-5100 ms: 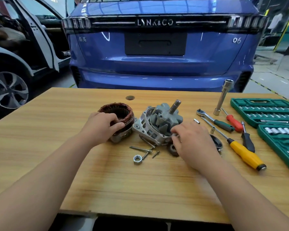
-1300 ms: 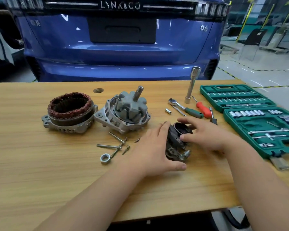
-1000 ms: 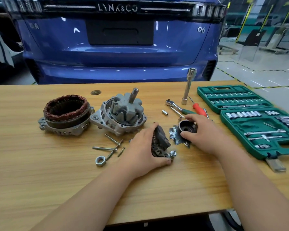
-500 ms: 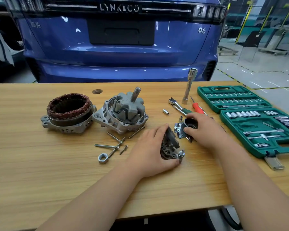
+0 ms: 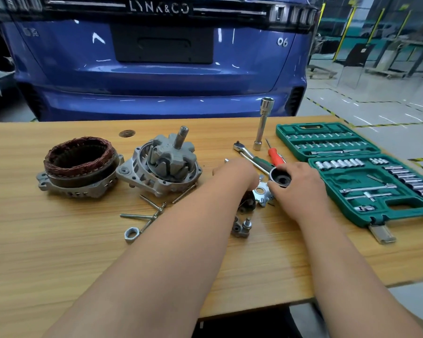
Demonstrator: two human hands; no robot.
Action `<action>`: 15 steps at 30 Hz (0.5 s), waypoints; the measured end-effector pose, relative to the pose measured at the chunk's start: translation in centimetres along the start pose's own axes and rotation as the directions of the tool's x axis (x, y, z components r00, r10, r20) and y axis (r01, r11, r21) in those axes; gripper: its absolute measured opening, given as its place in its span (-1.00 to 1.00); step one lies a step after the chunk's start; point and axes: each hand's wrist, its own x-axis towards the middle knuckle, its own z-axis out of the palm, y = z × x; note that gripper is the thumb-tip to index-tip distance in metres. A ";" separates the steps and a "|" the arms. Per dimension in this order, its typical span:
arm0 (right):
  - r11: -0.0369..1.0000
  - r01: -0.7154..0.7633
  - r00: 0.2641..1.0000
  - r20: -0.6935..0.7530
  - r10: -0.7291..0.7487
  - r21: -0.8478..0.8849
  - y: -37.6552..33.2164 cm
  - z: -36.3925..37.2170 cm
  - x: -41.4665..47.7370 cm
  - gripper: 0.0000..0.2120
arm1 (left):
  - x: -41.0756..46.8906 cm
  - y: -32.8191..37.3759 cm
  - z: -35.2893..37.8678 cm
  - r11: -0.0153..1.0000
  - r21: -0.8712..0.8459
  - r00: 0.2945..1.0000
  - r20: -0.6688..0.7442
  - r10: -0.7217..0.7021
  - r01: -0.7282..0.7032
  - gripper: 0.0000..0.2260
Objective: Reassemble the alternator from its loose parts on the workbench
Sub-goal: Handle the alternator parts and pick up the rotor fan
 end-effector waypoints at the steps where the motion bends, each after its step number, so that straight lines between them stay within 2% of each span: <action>1: 1.000 -0.012 1.000 -0.012 0.011 -0.025 0.1 0.1 0.1 -0.60 | 0.0 0.0 0.2 1.000 0.022 1.000 -0.027 0.006 -0.005 -0.68; 5: 0.998 -0.051 0.997 -0.061 0.048 -0.048 0.6 0.4 0.5 -0.60 | -0.9 -1.3 0.1 0.981 -0.178 0.991 -0.126 0.052 -0.074 -0.78; 8: 0.996 -0.033 0.998 -0.064 0.028 -0.080 0.7 0.6 0.5 -0.59 | -2.8 -3.3 -1.8 0.918 -0.341 0.935 -0.345 0.078 -0.203 -0.84; 10: 0.995 -0.017 0.999 -0.052 0.012 -0.096 0.5 0.6 0.4 -0.59 | -4.2 -5.2 -3.8 0.862 -0.423 0.849 -0.528 0.017 -0.279 -0.85; 12: 0.992 0.014 1.000 -0.015 -0.016 -0.126 0.1 0.6 0.3 -0.64 | -5.6 -7.6 -5.9 0.820 -0.450 0.733 -0.678 -0.055 -0.354 -0.86; 14: 0.981 0.043 0.999 0.035 -0.037 -0.191 -0.5 0.6 0.3 -0.68 | -6.8 -10.3 -7.9 0.840 -0.378 0.598 -0.798 -0.082 -0.389 -0.89; 15: 0.974 0.046 0.997 0.064 -0.033 -0.220 -0.7 0.7 0.2 -0.68 | -7.2 -11.5 -8.6 0.857 -0.347 0.563 -0.822 -0.084 -0.380 -0.89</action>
